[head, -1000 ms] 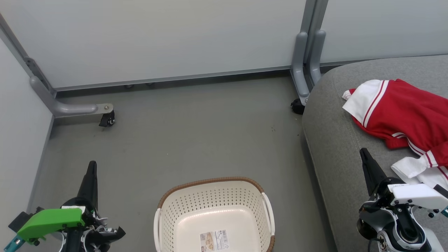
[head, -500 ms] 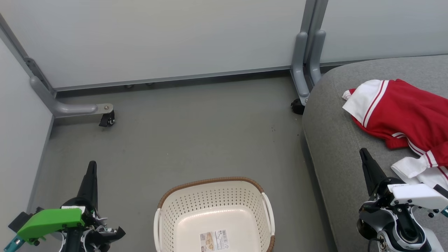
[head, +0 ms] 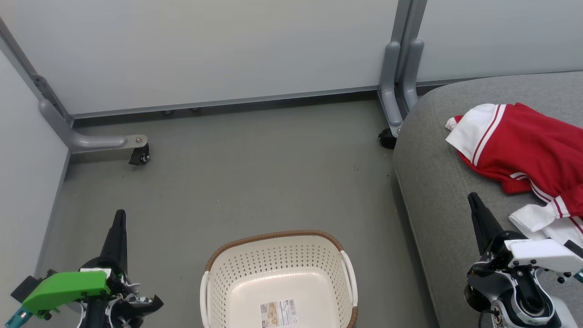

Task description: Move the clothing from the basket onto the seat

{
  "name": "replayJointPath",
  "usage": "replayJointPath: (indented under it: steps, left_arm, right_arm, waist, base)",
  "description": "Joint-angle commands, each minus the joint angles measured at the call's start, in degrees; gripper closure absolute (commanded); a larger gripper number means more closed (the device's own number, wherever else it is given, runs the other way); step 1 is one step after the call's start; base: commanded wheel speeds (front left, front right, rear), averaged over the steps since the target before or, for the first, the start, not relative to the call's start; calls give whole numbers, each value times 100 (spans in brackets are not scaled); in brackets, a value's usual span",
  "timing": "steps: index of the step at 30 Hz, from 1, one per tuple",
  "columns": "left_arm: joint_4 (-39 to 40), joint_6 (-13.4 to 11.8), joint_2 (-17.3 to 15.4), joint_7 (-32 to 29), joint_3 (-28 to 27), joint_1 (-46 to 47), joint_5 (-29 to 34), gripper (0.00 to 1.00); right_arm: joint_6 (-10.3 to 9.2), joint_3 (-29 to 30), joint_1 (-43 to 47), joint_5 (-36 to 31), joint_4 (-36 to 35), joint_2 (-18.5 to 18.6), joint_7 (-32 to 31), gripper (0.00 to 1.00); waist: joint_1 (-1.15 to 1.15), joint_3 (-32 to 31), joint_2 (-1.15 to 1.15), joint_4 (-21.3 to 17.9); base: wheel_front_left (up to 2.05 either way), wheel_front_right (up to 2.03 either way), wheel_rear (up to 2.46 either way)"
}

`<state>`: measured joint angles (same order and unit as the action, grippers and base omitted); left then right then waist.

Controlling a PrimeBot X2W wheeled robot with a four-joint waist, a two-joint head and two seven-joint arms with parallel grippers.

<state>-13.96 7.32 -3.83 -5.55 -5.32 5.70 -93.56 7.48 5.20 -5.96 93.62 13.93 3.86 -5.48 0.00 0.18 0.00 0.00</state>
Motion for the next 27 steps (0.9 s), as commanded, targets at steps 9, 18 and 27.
replayJointPath:
  steps: [9,18,27]
  left_arm:
    - [-13,30,18,-28,-33,95,42,100]
    - [-13,30,25,-40,-47,96,53,100]
    - [-14,30,30,-49,-61,98,64,100]
  right_arm:
    - [2,35,-41,-43,17,-19,-40,100]
    - [2,47,-42,-54,17,-21,-43,100]
    - [2,58,-44,-60,19,-31,-48,100]
  waist:
    - [0,0,0,0]
    - [0,0,0,0]
    - [0,0,0,0]
  base:
    - [0,0,0]
    - [0,0,0]
    - [0,0,0]
